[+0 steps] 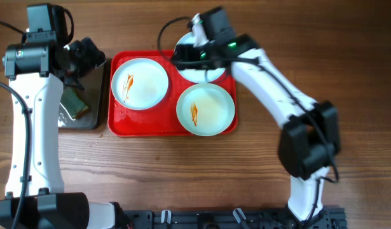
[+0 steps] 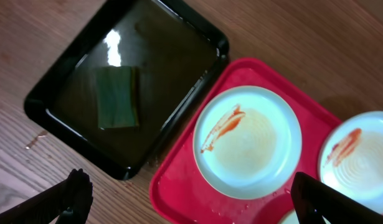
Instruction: Clean dirty plates on tray and stack at the side
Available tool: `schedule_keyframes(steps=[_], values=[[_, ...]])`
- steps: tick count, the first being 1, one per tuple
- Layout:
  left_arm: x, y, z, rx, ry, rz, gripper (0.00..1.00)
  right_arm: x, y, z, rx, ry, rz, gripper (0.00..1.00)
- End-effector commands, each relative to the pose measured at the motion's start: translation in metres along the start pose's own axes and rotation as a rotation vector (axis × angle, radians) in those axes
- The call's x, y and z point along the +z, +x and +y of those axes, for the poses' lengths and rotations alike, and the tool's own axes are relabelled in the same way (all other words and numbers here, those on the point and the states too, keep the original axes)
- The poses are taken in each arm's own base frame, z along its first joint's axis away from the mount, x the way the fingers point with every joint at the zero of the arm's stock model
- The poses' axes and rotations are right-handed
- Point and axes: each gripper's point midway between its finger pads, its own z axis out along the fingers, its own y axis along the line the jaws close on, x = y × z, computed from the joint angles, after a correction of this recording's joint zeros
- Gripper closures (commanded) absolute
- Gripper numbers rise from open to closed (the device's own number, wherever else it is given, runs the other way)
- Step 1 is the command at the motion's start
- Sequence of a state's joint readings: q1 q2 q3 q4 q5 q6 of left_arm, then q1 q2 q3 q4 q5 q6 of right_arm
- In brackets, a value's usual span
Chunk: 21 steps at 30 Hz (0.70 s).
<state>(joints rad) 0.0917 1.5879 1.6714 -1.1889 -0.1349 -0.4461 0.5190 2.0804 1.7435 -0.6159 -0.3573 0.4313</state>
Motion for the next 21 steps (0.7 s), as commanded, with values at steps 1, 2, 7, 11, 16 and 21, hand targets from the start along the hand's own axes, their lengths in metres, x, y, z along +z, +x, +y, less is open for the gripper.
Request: schedule_keyframes(steps=[1, 2, 7, 11, 16, 21], values=[[0.008, -0.009, 0.015, -0.056, -0.075, -0.018, 0.0, 0.038, 0.015, 0.008, 0.008, 0.081, -0.002, 0.38], [0.011, -0.008, 0.018, -0.06, -0.083, -0.008, 0.0, 0.044, 0.018, 0.008, -0.001, 0.097, -0.006, 0.39], [0.028, -0.002, 0.028, -0.071, -0.118, 0.048, 0.0, 0.073, 0.028, 0.009, -0.031, 0.137, -0.017, 0.5], [0.043, 0.003, 0.026, -0.065, -0.125, 0.092, 0.0, 0.091, 0.031, -0.004, -0.037, 0.178, -0.023, 0.52], [0.057, 0.012, 0.027, -0.061, -0.145, 0.15, 0.0, 0.117, 0.04, -0.004, -0.052, 0.171, -0.026, 0.65], [0.075, 0.019, 0.037, -0.167, -0.131, 0.24, 0.0, 0.131, 0.046, -0.015, -0.035, 0.218, -0.036, 0.85]])
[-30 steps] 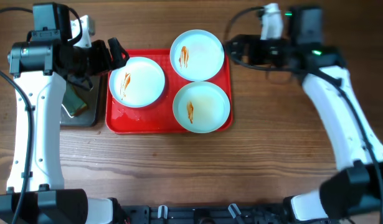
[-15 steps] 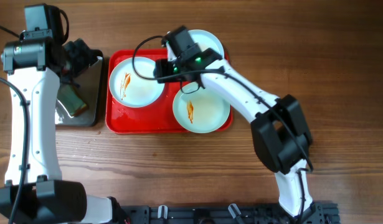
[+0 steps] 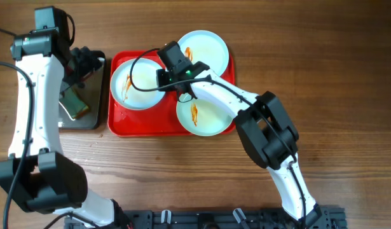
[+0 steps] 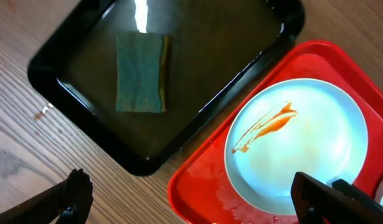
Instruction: Clean dirty plates on tray and stack at the side
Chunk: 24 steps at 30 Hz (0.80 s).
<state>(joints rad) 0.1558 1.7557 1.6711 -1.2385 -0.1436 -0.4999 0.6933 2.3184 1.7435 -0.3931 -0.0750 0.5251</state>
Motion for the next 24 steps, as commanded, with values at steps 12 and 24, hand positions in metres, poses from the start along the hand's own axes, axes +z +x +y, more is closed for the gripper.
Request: schedule_keyframes(steps=[12, 24], values=[[0.093, 0.027, 0.04, -0.115, -0.065, 0.171, 0.01, 0.013, 0.026, -0.021, 0.047, 0.1, 0.109, 0.95], [0.159, -0.008, 0.064, -0.024, -0.064, -0.059, 0.14, 0.013, 0.023, -0.019, 0.024, 0.093, 0.099, 0.95]])
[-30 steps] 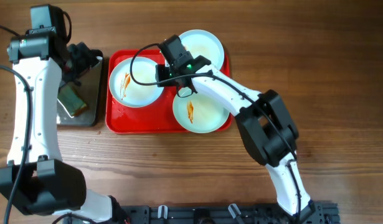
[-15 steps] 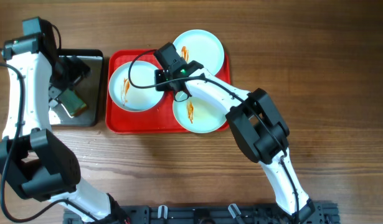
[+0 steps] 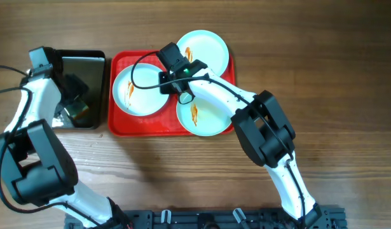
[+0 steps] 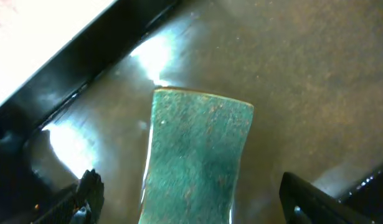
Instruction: Clean dirty plates on tray and stack at the side
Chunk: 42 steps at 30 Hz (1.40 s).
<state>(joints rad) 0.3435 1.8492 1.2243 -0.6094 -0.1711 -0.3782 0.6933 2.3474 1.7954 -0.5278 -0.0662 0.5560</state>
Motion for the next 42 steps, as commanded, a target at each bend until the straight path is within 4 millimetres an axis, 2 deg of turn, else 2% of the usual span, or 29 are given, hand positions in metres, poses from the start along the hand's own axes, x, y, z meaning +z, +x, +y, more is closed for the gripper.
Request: schedule_keyframes(steps=[1, 3, 5, 6, 8, 9, 10, 14, 17, 20, 22, 25, 27, 31, 33, 37, 38, 41, 42], values=[[0.022, 0.015, 0.005, 0.05, -0.027, 0.043, 0.19, 0.011, 0.003, -0.007, -0.014, 0.028, 0.005, 0.95], [0.036, 0.02, 0.004, 0.054, -0.036, 0.065, 0.28, 0.011, 0.003, -0.007, -0.014, 0.027, 0.005, 0.96], [0.044, 0.024, 0.005, 0.047, -0.043, 0.078, 0.54, 0.011, 0.003, -0.007, -0.014, 0.027, 0.005, 0.95], [0.047, 0.026, 0.005, 0.041, -0.044, 0.083, 0.6, 0.011, 0.003, -0.006, -0.014, 0.027, 0.005, 0.95], [0.047, 0.026, 0.005, 0.042, -0.045, 0.083, 0.65, 0.009, 0.002, -0.005, -0.017, 0.025, 0.001, 0.95], [0.047, 0.026, 0.005, 0.042, -0.045, 0.083, 0.74, 0.007, 0.001, -0.004, -0.032, 0.021, 0.0, 0.95], [0.047, 0.026, 0.005, 0.042, -0.045, 0.084, 0.96, 0.005, 0.001, -0.003, -0.038, 0.015, 0.0, 0.95], [0.04, 0.027, -0.005, 0.048, 0.01, 0.109, 0.96, 0.001, 0.0, -0.002, -0.037, 0.016, 0.002, 0.95], [0.012, 0.015, -0.021, 0.097, 0.101, 0.117, 0.96, 0.001, 0.001, -0.002, -0.033, 0.016, 0.002, 0.96], [-0.03, 0.002, -0.047, 0.193, 0.231, 0.076, 0.96, 0.001, 0.0, -0.002, -0.03, 0.014, 0.0, 0.95], [-0.05, 0.009, -0.072, 0.283, 0.356, 0.072, 0.96, 0.001, 0.0, 0.001, -0.029, -0.001, 0.003, 0.95], [-0.057, 0.024, -0.096, 0.369, 0.392, 0.077, 0.96, 0.001, 0.0, 0.001, -0.029, -0.001, 0.003, 0.96], [-0.064, 0.039, -0.13, 0.478, 0.424, 0.045, 0.96, 0.001, 0.0, 0.001, -0.029, -0.001, 0.003, 0.96], [-0.054, 0.05, -0.158, 0.561, 0.387, -0.008, 0.96, 0.001, 0.0, 0.0, -0.028, 0.0, 0.002, 0.96], [-0.042, 0.058, -0.17, 0.585, 0.388, -0.01, 0.96, 0.001, -0.001, 0.0, -0.027, -0.001, 0.0, 0.96], [0.001, 0.068, -0.162, 0.574, 0.27, 0.023, 0.96, 0.001, -0.004, -0.002, -0.021, -0.007, -0.001, 0.96], [0.007, 0.073, -0.161, 0.575, 0.264, 0.044, 0.96, 0.001, -0.004, -0.002, -0.02, -0.007, -0.003, 0.96], [0.008, 0.095, -0.163, 0.598, 0.287, 0.115, 0.96, 0.0, -0.007, 0.0, -0.013, -0.015, -0.015, 0.96], [0.011, 0.11, -0.161, 0.617, 0.286, 0.153, 0.96, 0.0, -0.007, 0.0, -0.004, -0.015, -0.016, 0.96]])
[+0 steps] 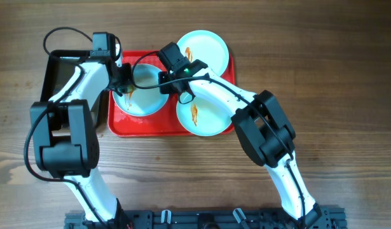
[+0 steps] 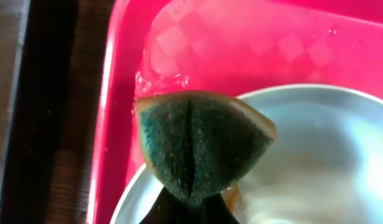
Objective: Clean dirty plates on tray and stack at the side
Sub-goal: 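Scrub the top-left plate with the sponge while the right gripper holds it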
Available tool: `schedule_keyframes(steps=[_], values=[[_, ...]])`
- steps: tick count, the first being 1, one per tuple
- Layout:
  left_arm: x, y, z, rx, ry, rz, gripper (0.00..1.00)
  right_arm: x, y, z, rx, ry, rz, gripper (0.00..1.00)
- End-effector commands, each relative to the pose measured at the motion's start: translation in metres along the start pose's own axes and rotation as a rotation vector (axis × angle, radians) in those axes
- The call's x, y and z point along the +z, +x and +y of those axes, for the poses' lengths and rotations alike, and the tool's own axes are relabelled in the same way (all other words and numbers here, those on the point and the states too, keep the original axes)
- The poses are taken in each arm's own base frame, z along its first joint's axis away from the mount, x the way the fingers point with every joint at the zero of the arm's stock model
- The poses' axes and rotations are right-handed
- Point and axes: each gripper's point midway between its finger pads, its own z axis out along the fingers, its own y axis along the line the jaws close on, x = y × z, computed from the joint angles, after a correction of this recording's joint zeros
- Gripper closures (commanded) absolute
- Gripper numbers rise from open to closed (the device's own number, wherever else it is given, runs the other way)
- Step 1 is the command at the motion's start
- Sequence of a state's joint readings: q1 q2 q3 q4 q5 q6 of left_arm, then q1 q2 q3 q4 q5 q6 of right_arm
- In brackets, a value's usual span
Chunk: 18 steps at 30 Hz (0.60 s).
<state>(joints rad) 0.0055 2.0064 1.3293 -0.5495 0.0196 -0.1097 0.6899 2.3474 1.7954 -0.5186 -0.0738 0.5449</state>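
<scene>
Three white plates streaked with red sauce lie on the red tray (image 1: 150, 124). My left gripper (image 1: 123, 84) is shut on a folded green sponge (image 2: 200, 146), pressing it to the left rim of the left plate (image 1: 145, 100), beside a sauce smear. In the left wrist view the sponge hides the fingertips, with the left plate (image 2: 316, 143) and the wet red tray (image 2: 241, 43) around it. My right gripper (image 1: 171, 83) sits at that plate's right rim; its fingers are hidden under the wrist.
The black tray (image 1: 58, 71) stands left of the red one, mostly under my left arm, and shows as a black tray edge (image 2: 48, 93) in the wrist view. A second plate (image 1: 208, 46) overhangs the red tray's far right corner. The third plate (image 1: 211, 116) lies front right.
My left gripper was open low over the sponge in the black tray. Now it is shut on the folded sponge at the left plate's rim. The right arm has not moved.
My left gripper hung open high over the black tray while the right arm was at the far plate. Then the right gripper stood at the left plate's right rim. The left gripper was then down at the sponge, and now holds it against that plate.
</scene>
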Motion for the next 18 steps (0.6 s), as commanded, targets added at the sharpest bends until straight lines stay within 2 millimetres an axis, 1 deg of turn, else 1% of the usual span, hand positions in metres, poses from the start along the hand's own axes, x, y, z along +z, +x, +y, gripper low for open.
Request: schedule_keyframes(steps=[1, 4, 6, 7, 9, 10, 12, 14, 15, 16, 17, 18], values=[[0.019, 0.039, -0.013, 0.028, 0.01, 0.121, 0.96, 0.001, -0.005, -0.001, 0.006, -0.005, -0.011, 0.96], [0.027, 0.082, -0.008, 0.033, -0.011, 0.236, 0.96, 0.001, -0.005, -0.001, 0.006, -0.004, -0.01, 0.96], [0.025, 0.108, -0.003, 0.013, -0.031, 0.324, 0.96, 0.001, -0.005, -0.001, 0.007, -0.007, -0.009, 0.96], [0.02, 0.121, -0.001, 0.011, -0.036, 0.377, 0.96, 0.001, -0.005, -0.001, 0.009, -0.008, -0.009, 0.95], [0.015, 0.133, -0.007, 0.027, 0.004, 0.435, 0.96, 0.001, -0.005, -0.001, 0.009, -0.008, -0.009, 0.96], [0.011, 0.141, -0.018, 0.067, 0.087, 0.473, 0.96, 0.001, -0.005, -0.001, 0.01, -0.008, -0.009, 0.96], [0.004, 0.15, -0.036, 0.104, 0.213, 0.513, 0.96, 0.001, -0.005, -0.001, 0.01, -0.008, -0.009, 0.96], [-0.001, 0.157, -0.037, 0.099, 0.221, 0.548, 0.96, 0.001, -0.005, -0.001, 0.01, -0.008, -0.008, 0.96], [0.0, 0.157, -0.034, 0.081, 0.196, 0.55, 0.96, 0.001, -0.004, 0.0, 0.01, -0.009, -0.008, 0.95], [0.004, 0.154, -0.022, 0.007, 0.104, 0.535, 0.96, 0.001, -0.004, 0.0, 0.01, -0.011, -0.007, 0.96], [0.009, 0.146, -0.008, -0.08, -0.01, 0.494, 0.96, 0.001, -0.004, 0.0, 0.01, -0.011, -0.007, 0.96], [0.014, 0.134, 0.006, -0.189, -0.119, 0.424, 0.96, 0.001, -0.004, 0.0, 0.011, -0.011, -0.007, 0.96]])
